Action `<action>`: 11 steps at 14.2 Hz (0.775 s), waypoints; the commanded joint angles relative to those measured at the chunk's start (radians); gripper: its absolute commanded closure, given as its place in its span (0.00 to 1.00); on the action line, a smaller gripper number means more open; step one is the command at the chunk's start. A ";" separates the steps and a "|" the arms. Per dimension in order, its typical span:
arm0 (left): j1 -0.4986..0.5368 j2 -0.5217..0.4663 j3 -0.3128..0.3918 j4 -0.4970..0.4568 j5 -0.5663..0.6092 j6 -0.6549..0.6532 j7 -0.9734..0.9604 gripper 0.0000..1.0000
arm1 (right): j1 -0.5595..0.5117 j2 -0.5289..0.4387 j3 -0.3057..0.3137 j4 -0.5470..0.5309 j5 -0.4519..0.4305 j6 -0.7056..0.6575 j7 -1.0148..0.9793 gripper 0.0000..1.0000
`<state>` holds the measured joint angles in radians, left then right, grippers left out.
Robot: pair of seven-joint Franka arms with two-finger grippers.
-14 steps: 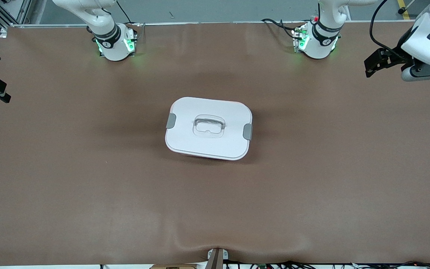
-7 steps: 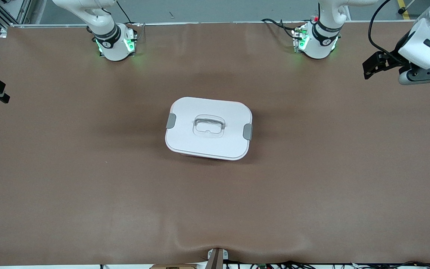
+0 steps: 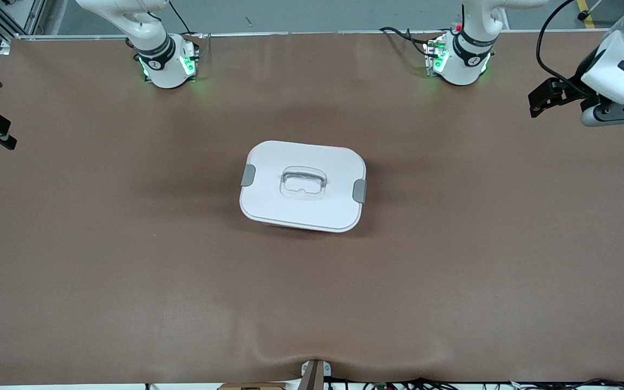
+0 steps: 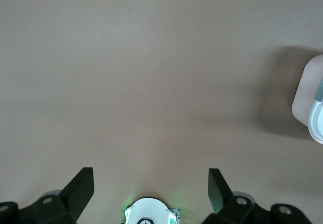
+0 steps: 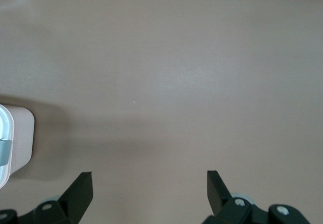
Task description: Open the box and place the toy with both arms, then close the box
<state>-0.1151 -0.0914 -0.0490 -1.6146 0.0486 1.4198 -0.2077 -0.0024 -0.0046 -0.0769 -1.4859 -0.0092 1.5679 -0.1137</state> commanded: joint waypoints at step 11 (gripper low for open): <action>0.006 0.018 0.006 0.062 -0.006 -0.007 0.076 0.00 | -0.008 0.000 -0.007 -0.004 -0.008 -0.048 0.140 0.00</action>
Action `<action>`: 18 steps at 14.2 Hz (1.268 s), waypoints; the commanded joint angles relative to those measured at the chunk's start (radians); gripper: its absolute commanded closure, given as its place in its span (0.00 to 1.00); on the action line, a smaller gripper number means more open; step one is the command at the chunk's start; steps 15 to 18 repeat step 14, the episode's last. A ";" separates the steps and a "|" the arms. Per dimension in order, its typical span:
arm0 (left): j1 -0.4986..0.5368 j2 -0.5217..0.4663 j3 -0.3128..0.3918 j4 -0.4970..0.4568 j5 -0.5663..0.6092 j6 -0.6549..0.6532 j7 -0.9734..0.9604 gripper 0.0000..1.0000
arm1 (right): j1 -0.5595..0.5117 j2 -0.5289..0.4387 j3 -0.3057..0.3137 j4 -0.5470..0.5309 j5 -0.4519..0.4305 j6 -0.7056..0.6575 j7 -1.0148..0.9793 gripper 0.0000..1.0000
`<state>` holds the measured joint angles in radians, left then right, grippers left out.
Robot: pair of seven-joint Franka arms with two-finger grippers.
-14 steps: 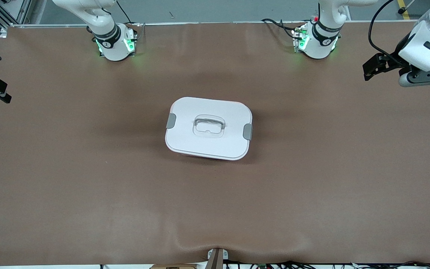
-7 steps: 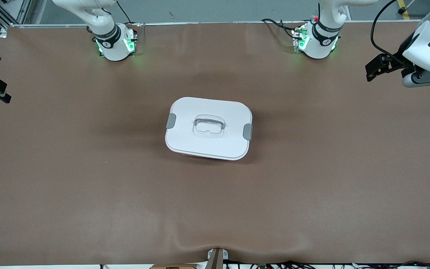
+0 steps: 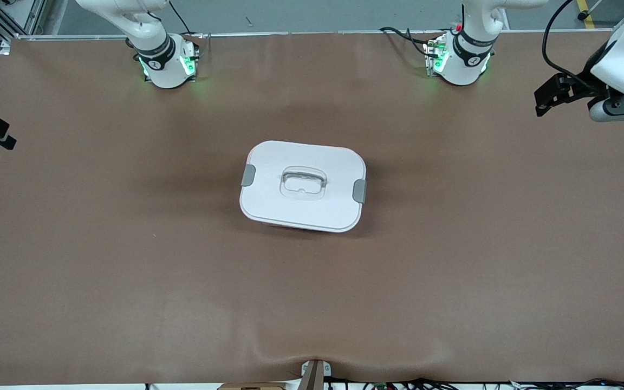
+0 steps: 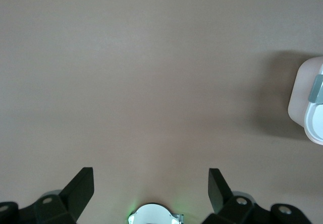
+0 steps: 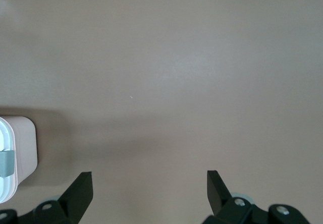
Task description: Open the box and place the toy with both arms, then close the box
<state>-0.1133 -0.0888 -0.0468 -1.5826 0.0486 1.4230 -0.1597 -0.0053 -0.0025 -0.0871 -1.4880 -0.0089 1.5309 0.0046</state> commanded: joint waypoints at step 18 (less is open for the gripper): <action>0.003 0.023 0.002 0.032 -0.016 -0.010 0.034 0.00 | -0.044 -0.004 0.003 0.005 -0.005 -0.003 0.021 0.00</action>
